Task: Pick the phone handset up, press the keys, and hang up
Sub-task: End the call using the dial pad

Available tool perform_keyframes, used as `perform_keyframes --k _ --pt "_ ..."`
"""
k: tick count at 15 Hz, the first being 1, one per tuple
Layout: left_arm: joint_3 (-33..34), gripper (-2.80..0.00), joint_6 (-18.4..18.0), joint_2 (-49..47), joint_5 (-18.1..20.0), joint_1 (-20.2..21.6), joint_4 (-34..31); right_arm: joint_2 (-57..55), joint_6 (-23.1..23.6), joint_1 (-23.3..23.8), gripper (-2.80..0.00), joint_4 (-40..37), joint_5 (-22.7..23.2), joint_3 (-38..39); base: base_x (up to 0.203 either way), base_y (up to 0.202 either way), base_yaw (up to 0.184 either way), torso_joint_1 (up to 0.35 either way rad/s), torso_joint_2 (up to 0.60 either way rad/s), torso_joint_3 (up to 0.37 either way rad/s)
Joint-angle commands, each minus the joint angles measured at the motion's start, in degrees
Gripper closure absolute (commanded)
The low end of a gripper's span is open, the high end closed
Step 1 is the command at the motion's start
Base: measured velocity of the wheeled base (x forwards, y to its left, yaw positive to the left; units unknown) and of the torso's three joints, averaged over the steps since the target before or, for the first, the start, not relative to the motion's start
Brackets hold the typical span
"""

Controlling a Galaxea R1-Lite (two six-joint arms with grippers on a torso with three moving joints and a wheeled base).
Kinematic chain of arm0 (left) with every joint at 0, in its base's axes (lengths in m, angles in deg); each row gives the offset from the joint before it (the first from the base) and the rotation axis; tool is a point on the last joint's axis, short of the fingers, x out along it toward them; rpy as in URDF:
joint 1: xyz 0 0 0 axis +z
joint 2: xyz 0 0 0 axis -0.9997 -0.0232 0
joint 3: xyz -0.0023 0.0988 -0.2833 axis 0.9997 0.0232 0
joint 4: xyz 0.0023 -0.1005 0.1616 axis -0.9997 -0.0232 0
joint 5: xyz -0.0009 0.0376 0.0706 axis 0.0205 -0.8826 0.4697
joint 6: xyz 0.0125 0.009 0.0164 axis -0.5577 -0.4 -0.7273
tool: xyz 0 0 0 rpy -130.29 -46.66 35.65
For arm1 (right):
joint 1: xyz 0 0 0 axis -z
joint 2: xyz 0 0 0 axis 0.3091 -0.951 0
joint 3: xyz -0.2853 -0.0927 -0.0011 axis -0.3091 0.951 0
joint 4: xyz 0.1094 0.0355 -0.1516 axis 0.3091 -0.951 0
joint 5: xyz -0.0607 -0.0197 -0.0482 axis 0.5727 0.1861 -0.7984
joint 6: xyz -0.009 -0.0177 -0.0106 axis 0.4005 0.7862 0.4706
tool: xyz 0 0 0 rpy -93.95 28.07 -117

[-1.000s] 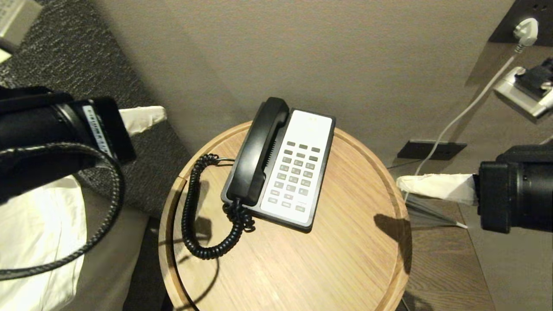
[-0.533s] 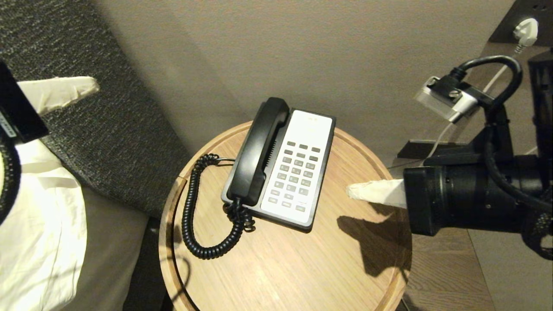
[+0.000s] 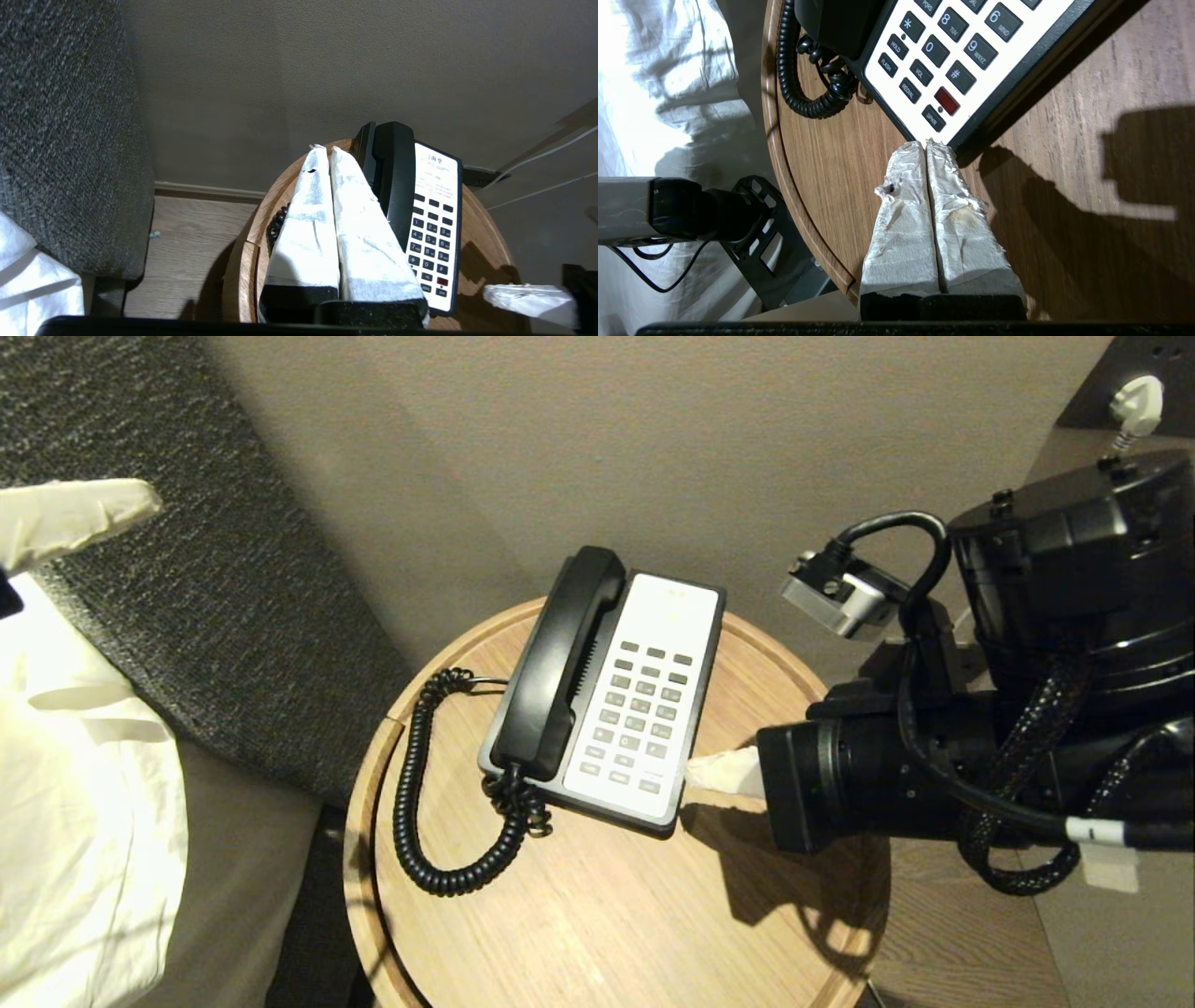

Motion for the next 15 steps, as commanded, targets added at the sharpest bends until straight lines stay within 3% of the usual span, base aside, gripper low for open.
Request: perform_keyframes --k 1,15 --pt "0.1 0.0 0.9 0.5 0.1 0.1 -0.2 -2.0 -0.1 -0.8 0.0 -0.1 0.0 -0.6 0.0 0.0 0.0 0.0 0.0 0.0" --pt "-0.6 0.0 1.1 1.9 0.7 0.1 -0.1 -7.1 -0.1 -1.1 0.0 1.2 -0.5 -2.1 0.0 0.0 0.0 0.0 0.0 0.0"
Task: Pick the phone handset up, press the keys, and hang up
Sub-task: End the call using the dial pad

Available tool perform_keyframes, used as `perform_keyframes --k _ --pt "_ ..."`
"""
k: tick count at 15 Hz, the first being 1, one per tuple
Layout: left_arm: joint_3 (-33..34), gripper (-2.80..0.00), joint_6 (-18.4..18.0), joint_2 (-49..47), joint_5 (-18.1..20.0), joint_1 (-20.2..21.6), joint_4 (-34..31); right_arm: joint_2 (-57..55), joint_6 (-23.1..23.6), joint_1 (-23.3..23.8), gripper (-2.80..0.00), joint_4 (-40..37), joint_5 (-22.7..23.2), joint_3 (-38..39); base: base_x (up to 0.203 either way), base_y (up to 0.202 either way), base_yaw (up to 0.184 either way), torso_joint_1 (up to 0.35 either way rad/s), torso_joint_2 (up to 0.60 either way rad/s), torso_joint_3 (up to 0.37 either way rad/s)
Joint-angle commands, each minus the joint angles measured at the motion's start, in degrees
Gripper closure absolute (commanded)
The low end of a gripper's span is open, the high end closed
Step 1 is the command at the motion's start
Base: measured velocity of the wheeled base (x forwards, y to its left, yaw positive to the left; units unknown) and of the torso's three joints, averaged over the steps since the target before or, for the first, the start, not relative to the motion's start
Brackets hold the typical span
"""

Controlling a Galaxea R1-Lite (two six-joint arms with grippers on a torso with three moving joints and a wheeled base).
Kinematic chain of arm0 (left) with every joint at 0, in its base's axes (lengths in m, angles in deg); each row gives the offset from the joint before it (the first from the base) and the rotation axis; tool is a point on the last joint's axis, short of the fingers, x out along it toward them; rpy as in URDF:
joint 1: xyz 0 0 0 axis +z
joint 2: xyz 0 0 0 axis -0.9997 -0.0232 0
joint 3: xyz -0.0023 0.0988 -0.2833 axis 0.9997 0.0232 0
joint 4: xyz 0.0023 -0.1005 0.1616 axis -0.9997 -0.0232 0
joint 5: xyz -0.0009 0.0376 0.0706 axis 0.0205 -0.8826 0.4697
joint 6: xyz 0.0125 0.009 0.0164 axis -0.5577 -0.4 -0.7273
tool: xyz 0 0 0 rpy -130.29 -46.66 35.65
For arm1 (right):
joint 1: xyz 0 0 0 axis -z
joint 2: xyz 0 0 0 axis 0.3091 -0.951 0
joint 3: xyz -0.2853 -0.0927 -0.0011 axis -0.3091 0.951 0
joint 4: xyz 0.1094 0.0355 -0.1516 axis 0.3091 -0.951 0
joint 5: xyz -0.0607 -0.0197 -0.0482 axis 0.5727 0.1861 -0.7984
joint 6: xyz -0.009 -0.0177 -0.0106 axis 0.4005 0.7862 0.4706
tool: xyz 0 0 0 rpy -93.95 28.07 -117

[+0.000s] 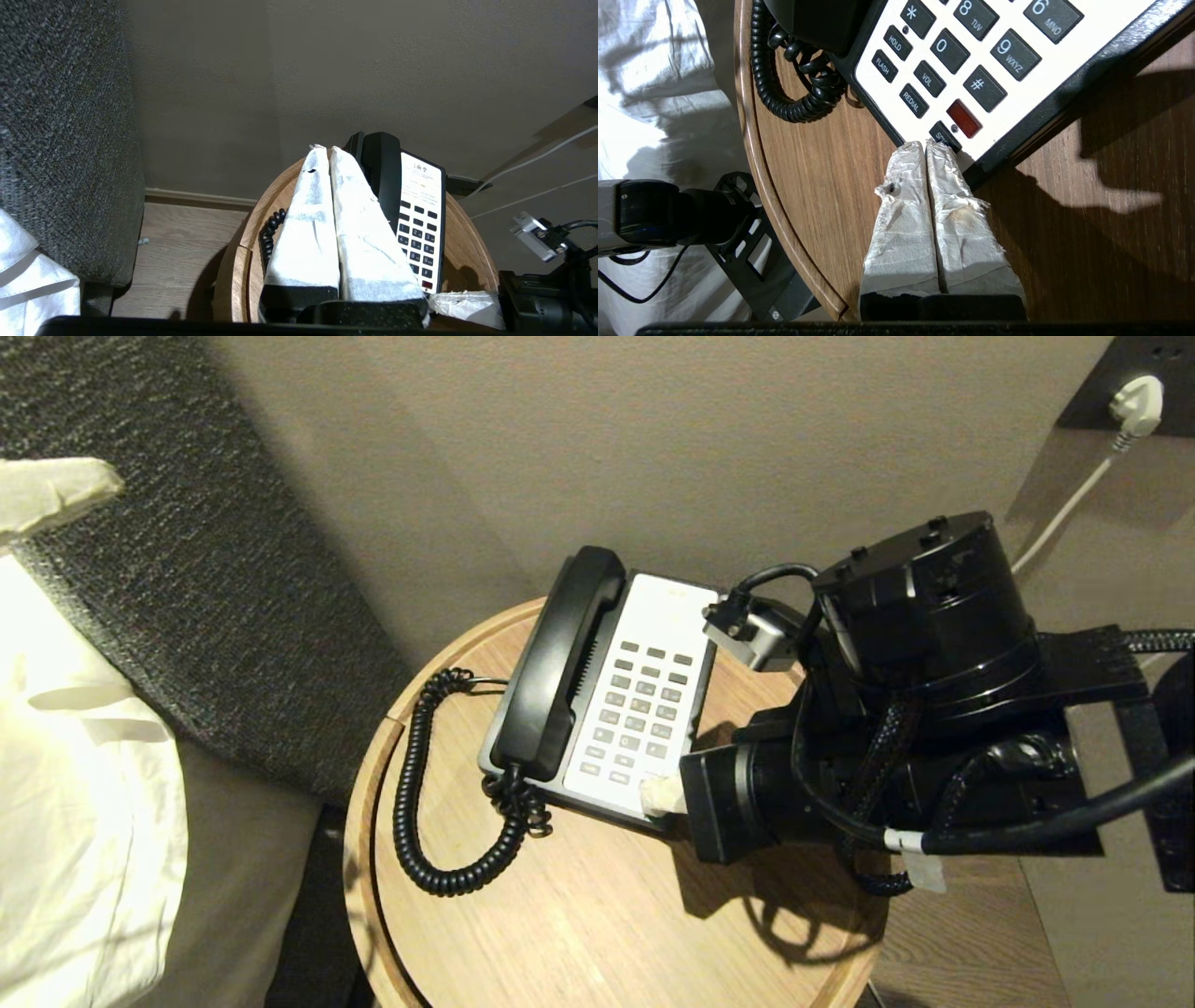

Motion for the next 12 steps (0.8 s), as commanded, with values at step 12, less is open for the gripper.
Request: perform_keyframes --k 12 --pt "-0.2 0.0 0.1 1.1 0.0 0.0 0.0 -1.7 0.4 1.4 0.0 1.4 -0.2 0.0 0.0 0.0 0.0 0.0 0.0 0.0"
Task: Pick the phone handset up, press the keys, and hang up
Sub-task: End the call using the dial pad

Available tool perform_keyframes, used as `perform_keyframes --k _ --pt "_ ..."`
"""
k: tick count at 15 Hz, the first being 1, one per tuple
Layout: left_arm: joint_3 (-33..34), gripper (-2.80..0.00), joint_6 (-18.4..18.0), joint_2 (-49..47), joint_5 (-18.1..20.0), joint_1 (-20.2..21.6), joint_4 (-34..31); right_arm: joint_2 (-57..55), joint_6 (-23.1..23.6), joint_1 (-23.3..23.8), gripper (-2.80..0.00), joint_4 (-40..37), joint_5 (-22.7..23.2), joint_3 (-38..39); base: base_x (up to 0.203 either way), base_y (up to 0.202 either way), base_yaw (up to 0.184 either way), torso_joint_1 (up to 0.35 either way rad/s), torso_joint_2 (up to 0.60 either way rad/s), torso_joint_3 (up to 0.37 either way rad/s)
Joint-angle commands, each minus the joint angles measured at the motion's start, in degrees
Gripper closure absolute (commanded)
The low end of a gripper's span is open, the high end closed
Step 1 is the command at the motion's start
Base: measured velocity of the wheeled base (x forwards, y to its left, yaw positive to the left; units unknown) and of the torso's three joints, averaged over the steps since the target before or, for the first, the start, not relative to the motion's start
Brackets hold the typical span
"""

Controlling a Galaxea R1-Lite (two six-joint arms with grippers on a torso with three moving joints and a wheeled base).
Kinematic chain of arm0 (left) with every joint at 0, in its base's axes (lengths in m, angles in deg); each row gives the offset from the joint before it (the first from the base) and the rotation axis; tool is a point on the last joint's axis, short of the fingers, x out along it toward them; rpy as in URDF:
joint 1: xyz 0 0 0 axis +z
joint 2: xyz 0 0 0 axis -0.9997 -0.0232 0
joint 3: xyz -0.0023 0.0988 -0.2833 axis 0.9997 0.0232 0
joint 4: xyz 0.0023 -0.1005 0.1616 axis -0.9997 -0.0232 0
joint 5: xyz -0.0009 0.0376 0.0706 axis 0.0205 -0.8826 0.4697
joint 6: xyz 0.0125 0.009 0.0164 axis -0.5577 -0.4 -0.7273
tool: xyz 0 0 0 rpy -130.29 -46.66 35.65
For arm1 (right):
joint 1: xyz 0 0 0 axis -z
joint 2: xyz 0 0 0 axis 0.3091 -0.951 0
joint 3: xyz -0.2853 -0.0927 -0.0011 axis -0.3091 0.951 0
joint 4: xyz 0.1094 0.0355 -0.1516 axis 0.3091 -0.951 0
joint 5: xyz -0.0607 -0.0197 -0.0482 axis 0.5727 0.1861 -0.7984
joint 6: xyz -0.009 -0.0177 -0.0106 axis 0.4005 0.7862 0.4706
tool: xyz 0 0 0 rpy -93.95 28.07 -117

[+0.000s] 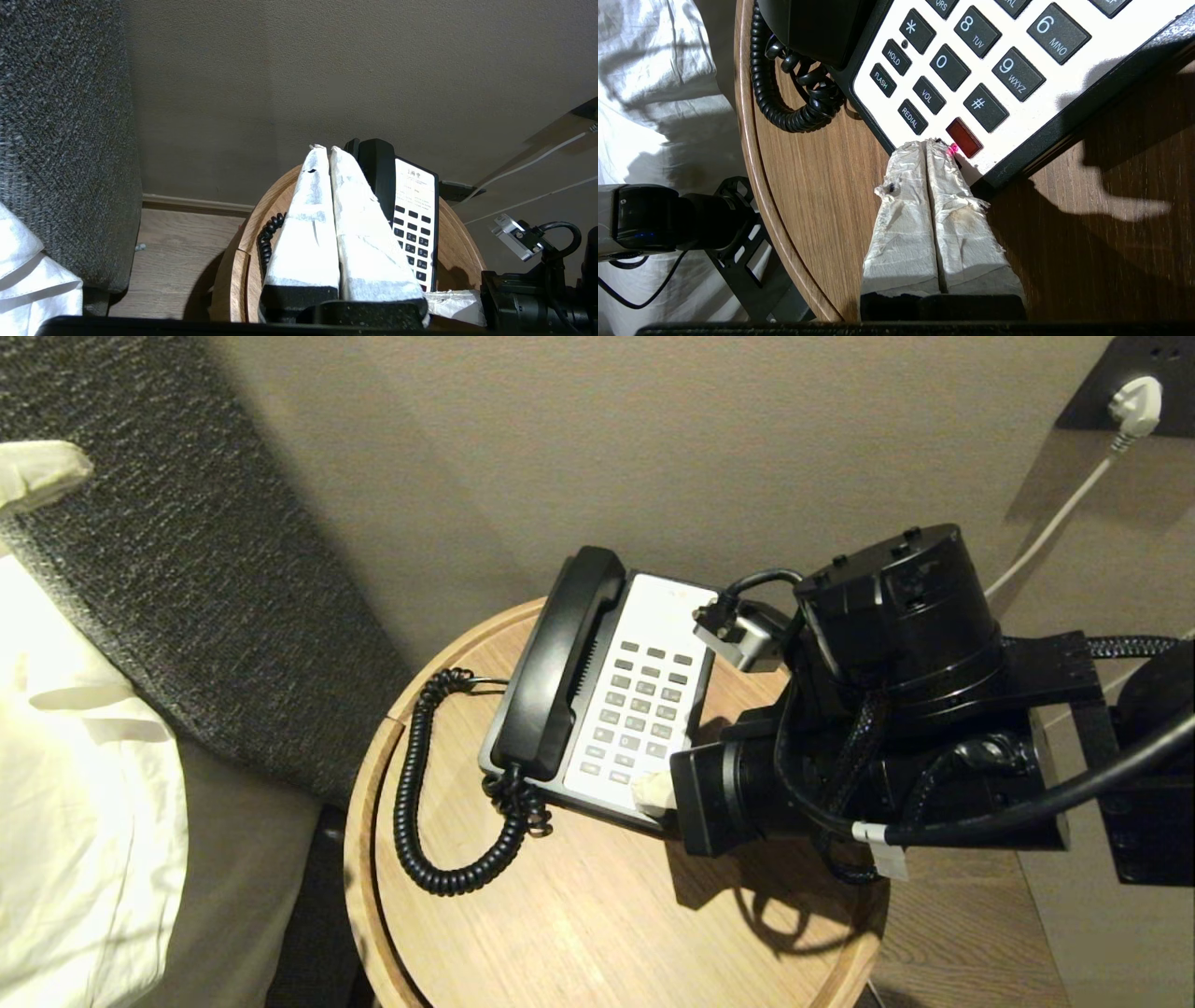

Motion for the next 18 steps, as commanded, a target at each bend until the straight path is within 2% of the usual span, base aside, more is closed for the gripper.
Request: perform_keyframes --k 1,8,18 --pt "0.2 0.0 0.2 0.2 -0.1 0.0 0.0 0.3 -0.2 0.0 0.0 -0.2 -0.1 -0.2 0.0 0.0 0.0 0.0 0.0 0.0" --pt "0.1 0.0 1.1 0.2 -0.1 0.0 -1.0 3.5 -0.5 -0.1 0.0 -0.8 -0.2 -0.2 0.0 0.0 0.0 0.0 0.0 0.0" --pt "-0.6 0.0 1.8 0.4 -0.1 0.0 -1.3 1.4 -0.4 -0.1 0.0 -0.5 -0.2 0.0 0.0 0.0 0.0 0.0 0.0 0.0"
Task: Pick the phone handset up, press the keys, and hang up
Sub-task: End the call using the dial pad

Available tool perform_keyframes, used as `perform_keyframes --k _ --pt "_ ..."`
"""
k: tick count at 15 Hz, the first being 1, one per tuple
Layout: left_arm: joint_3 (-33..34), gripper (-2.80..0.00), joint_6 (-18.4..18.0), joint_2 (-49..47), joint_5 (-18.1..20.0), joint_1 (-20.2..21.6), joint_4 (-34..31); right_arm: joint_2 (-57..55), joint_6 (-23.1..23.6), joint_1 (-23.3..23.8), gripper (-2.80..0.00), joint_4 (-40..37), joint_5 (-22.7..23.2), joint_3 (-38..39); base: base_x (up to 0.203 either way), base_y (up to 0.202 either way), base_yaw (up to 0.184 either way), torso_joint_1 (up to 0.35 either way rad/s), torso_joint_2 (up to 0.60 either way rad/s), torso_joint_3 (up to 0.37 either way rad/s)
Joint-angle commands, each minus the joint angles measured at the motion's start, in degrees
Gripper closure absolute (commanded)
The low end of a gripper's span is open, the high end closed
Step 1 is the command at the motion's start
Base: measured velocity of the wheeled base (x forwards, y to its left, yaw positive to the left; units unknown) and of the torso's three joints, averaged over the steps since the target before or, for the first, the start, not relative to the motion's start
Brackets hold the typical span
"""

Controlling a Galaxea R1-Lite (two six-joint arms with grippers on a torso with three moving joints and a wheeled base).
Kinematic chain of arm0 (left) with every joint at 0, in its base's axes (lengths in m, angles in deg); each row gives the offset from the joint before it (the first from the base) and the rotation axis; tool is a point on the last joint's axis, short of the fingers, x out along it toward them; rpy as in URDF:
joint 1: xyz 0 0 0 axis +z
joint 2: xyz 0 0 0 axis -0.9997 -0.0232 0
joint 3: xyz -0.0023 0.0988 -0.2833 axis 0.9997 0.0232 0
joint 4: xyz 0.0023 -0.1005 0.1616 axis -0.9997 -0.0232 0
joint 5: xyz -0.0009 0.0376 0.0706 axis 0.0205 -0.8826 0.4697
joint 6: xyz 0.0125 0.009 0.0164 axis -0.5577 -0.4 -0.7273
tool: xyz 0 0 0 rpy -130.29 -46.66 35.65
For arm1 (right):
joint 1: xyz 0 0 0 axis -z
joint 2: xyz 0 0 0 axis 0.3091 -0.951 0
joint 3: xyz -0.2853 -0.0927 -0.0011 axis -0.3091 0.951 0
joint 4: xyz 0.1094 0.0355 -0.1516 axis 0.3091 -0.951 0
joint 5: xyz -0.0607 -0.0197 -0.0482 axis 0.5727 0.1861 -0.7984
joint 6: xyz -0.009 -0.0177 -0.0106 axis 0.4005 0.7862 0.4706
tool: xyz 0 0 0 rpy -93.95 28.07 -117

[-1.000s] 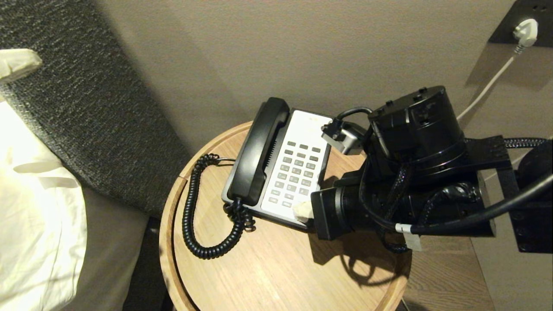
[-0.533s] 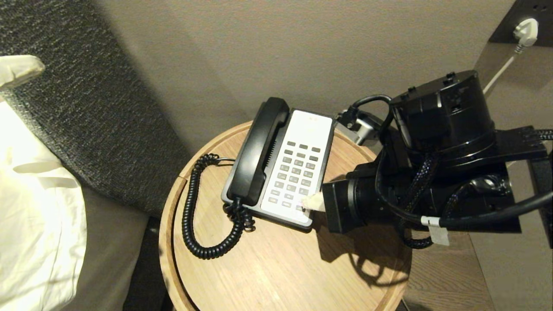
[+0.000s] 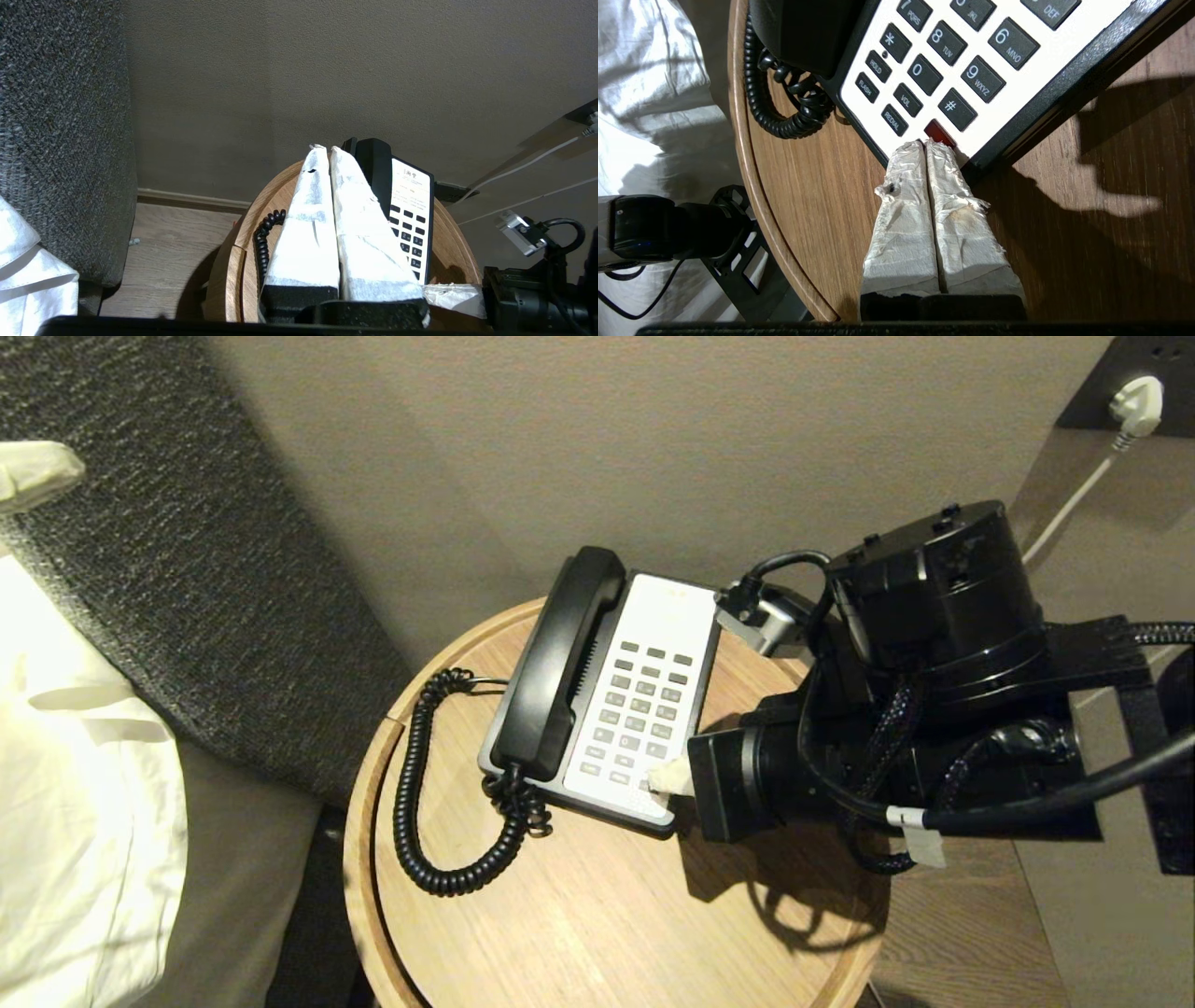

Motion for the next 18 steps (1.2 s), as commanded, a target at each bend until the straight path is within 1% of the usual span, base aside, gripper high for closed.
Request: perform_keyframes --k 1,9,13,16,18 --pt "0.1 0.0 0.2 0.3 -0.1 0.0 0.1 -0.8 -0.1 -0.1 0.0 -0.1 0.0 -0.1 0.0 0.0 0.0 0.0 0.0 0.0" --pt "0.6 0.0 0.2 0.9 -0.1 0.0 0.1 -2.0 0.1 0.0 0.0 0.1 -0.1 0.0 0.0 0.0 0.0 0.0 0.0 0.0" --pt "1.6 0.0 1.8 1.8 -0.1 0.3 -1.9 0.3 0.2 -0.1 0.0 -0.4 -0.1 -0.2 0.0 0.0 0.0 0.0 0.0 0.0" --pt "5.0 0.0 2.7 2.5 -0.1 2.1 -2.6 2.8 0.2 -0.2 0.0 -0.8 -0.9 -0.4 0.0 0.0 0.0 0.0 0.0 0.0" --pt "7.3 0.0 3.0 3.9 -0.1 5.0 -2.6 4.7 0.1 -0.1 0.0 -0.8 -0.9 -0.3 0.0 0.0 0.0 0.0 0.0 0.0"
